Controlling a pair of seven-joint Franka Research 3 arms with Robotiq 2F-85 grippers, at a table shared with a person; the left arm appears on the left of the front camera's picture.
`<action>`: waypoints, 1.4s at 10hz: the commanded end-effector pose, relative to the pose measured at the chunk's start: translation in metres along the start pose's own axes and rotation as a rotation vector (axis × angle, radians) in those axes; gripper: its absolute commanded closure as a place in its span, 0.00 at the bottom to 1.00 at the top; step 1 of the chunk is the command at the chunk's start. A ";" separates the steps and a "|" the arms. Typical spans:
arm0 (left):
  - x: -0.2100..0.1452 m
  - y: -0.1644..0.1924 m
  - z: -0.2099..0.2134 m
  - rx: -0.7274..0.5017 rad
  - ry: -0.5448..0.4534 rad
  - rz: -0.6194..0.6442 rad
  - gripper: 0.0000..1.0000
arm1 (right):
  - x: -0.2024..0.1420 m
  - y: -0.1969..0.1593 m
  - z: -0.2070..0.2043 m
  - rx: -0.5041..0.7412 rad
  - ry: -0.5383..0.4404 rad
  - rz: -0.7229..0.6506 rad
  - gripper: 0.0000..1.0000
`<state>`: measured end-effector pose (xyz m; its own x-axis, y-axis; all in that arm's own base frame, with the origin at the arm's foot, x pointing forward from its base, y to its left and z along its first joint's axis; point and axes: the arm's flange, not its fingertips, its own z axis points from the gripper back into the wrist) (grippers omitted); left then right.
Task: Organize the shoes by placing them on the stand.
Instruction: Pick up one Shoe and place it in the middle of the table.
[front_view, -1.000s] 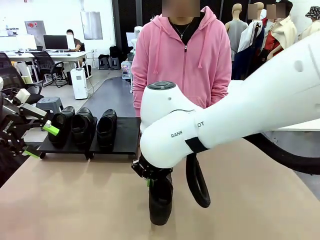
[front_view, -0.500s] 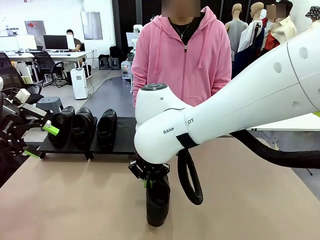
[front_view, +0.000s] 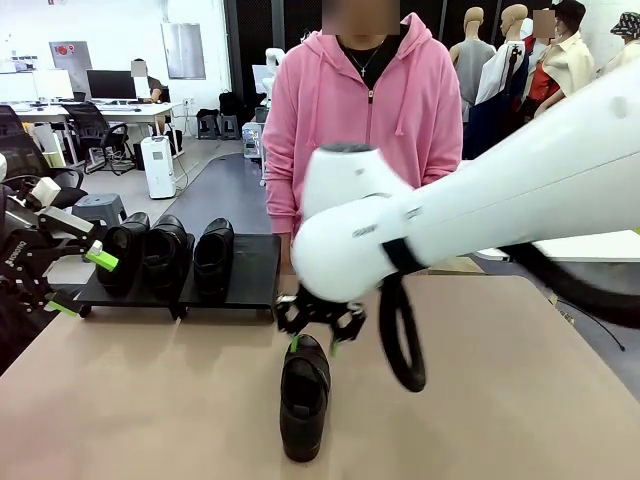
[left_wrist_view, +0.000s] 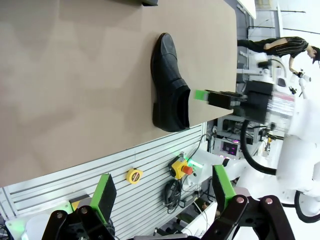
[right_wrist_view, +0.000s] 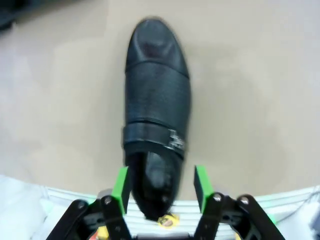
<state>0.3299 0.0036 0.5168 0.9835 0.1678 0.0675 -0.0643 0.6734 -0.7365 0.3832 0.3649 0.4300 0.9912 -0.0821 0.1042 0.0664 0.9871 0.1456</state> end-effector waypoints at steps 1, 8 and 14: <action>0.000 -0.001 0.002 -0.010 0.002 0.011 0.00 | -0.012 -0.091 0.067 0.079 -0.017 0.115 0.00; 0.000 -0.001 0.002 -0.010 0.002 0.011 0.00 | -0.038 -0.389 0.140 0.549 -0.107 -0.044 0.00; 0.000 -0.001 0.002 -0.010 0.002 0.011 0.00 | -0.034 -0.380 0.150 0.479 -0.086 -0.014 0.00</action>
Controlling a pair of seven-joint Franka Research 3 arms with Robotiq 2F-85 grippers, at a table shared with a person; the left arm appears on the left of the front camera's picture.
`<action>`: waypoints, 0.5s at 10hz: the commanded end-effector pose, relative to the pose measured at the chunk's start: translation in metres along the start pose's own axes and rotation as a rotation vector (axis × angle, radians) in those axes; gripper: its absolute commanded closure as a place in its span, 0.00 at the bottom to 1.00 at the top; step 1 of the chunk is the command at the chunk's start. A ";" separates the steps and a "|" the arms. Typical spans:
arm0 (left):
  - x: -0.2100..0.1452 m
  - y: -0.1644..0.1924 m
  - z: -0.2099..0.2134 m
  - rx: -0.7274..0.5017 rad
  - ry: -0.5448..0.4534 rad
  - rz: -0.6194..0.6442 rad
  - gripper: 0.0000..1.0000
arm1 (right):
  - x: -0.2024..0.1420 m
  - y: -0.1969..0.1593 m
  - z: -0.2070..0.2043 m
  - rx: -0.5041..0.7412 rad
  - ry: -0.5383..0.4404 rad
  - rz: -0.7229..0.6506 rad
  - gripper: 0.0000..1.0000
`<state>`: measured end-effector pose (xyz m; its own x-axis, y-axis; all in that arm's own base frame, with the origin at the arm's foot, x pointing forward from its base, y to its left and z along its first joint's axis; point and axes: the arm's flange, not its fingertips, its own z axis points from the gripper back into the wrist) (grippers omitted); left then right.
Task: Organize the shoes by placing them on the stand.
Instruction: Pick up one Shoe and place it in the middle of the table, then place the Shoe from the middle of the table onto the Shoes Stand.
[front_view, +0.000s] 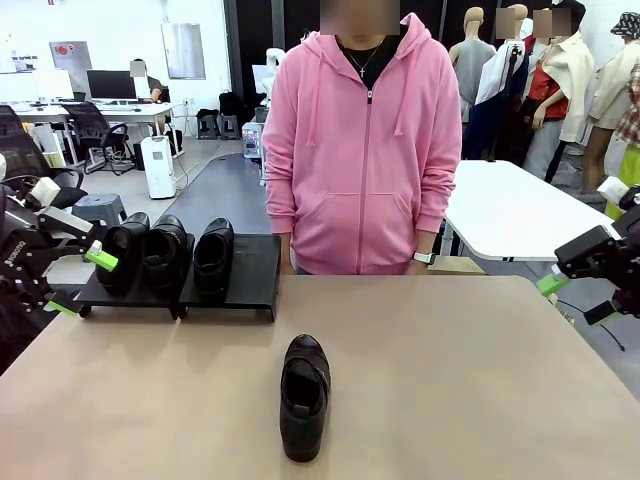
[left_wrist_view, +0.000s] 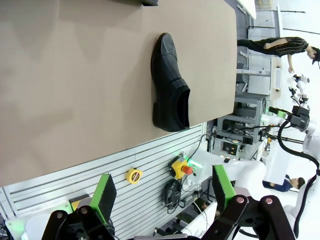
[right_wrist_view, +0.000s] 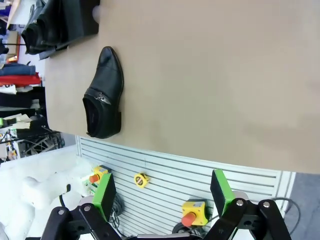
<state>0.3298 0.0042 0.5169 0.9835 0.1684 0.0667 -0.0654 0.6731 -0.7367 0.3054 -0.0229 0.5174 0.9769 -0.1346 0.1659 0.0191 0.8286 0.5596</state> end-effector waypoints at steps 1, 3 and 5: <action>0.000 -0.002 0.002 -0.009 0.002 0.010 0.00 | 0.002 -0.004 0.004 0.031 -0.004 0.013 0.00; 0.000 -0.002 0.002 -0.009 0.002 0.010 0.00 | 0.002 -0.004 0.004 0.031 -0.004 0.013 0.00; 0.000 -0.002 0.002 -0.009 0.002 0.010 0.00 | 0.002 -0.004 0.004 0.031 -0.004 0.013 0.00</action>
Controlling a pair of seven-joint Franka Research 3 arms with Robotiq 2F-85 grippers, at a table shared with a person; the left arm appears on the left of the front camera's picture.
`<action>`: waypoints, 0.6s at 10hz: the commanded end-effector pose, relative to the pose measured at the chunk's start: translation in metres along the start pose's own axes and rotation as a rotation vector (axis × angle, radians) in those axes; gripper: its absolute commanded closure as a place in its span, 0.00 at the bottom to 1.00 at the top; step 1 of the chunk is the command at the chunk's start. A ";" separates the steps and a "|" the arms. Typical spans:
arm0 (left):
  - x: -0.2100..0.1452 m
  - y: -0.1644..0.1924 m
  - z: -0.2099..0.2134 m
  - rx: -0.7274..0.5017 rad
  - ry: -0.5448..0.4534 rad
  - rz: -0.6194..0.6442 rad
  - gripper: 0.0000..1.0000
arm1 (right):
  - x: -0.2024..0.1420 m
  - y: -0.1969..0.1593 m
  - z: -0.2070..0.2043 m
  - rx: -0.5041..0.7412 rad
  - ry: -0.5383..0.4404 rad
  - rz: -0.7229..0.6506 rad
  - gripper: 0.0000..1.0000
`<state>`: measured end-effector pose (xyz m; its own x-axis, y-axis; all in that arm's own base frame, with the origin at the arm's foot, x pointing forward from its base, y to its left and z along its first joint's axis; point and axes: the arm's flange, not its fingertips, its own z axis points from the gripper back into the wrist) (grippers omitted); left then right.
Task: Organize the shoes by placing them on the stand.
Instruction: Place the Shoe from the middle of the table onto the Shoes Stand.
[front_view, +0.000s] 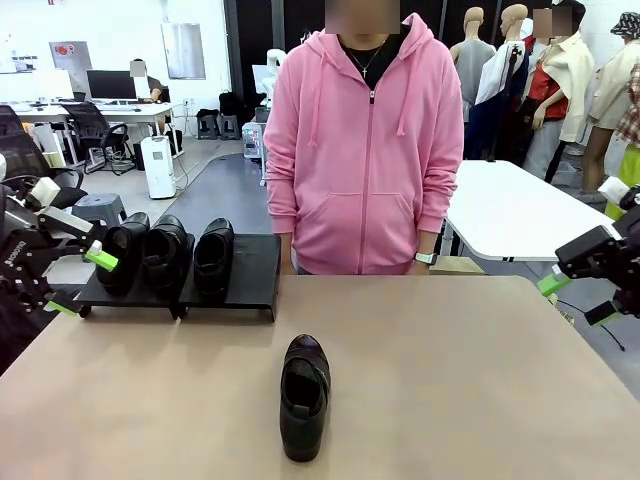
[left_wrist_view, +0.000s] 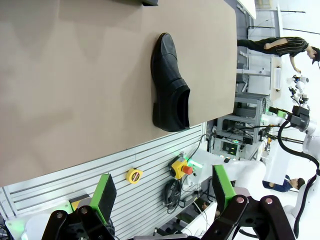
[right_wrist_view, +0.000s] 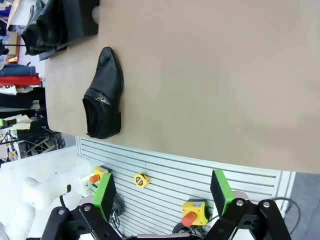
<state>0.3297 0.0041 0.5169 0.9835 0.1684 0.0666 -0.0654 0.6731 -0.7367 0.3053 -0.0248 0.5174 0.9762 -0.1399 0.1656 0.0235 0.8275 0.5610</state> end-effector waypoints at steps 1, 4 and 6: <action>0.000 -0.002 0.002 -0.009 0.002 0.010 0.00 | 0.002 -0.002 0.003 0.030 -0.001 0.018 0.00; 0.000 -0.002 0.002 -0.009 0.002 0.010 0.00 | 0.002 -0.002 0.003 0.030 -0.001 0.018 0.00; 0.000 -0.002 0.002 -0.009 0.002 0.010 0.00 | 0.002 -0.002 0.003 0.030 -0.001 0.018 0.00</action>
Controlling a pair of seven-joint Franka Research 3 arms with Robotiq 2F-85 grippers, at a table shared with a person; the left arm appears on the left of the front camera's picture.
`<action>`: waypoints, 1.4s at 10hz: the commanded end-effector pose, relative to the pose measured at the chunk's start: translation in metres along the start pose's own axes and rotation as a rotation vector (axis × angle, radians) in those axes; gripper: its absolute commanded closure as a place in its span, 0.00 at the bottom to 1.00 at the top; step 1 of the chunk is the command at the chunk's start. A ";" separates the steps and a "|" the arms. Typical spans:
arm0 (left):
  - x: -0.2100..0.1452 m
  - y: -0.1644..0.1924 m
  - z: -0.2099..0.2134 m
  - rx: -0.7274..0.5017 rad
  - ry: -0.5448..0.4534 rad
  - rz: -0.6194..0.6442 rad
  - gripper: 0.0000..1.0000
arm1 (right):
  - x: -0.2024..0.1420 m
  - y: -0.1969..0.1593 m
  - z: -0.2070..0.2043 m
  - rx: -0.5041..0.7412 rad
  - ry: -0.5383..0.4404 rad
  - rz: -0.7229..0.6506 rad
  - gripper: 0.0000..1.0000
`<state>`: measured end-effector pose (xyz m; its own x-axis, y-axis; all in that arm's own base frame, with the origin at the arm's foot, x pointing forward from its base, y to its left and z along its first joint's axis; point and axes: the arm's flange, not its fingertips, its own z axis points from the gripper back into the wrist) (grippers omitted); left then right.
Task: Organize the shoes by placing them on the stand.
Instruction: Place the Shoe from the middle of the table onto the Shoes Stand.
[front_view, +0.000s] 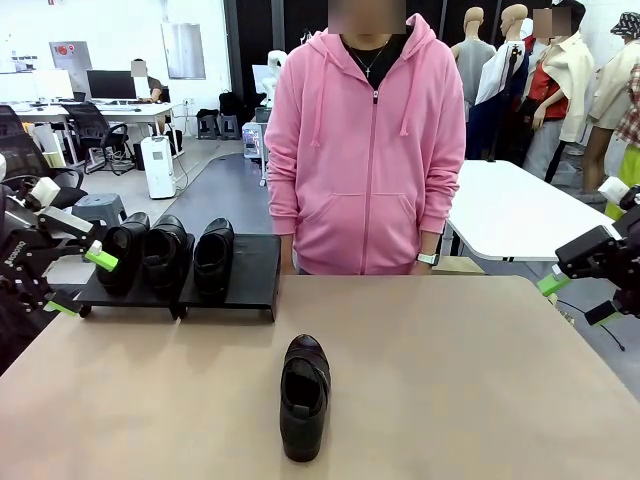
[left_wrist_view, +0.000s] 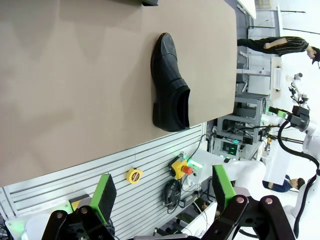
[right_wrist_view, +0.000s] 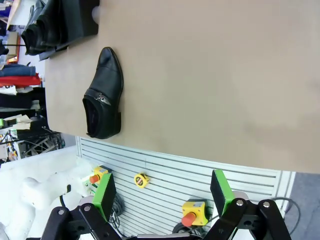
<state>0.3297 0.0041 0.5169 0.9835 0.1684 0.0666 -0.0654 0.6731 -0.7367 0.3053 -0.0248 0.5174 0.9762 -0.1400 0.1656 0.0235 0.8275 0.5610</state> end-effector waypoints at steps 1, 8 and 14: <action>0.000 0.000 0.000 0.000 0.000 0.000 0.00 | 0.002 -0.002 0.003 0.030 -0.001 0.018 0.00; -0.090 -0.198 -0.264 0.704 0.102 -0.280 0.00 | 0.002 -0.002 0.003 0.030 -0.001 0.018 0.00; -0.096 -0.188 -0.298 0.680 0.099 -0.287 0.00 | 0.002 -0.002 0.003 0.030 -0.001 0.018 0.00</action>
<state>0.2860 -0.3456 0.4707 0.9845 -0.1503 0.0904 0.1621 0.9765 -0.1418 0.3052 -0.0258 0.5176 0.9759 -0.1426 0.1651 0.0259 0.8272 0.5614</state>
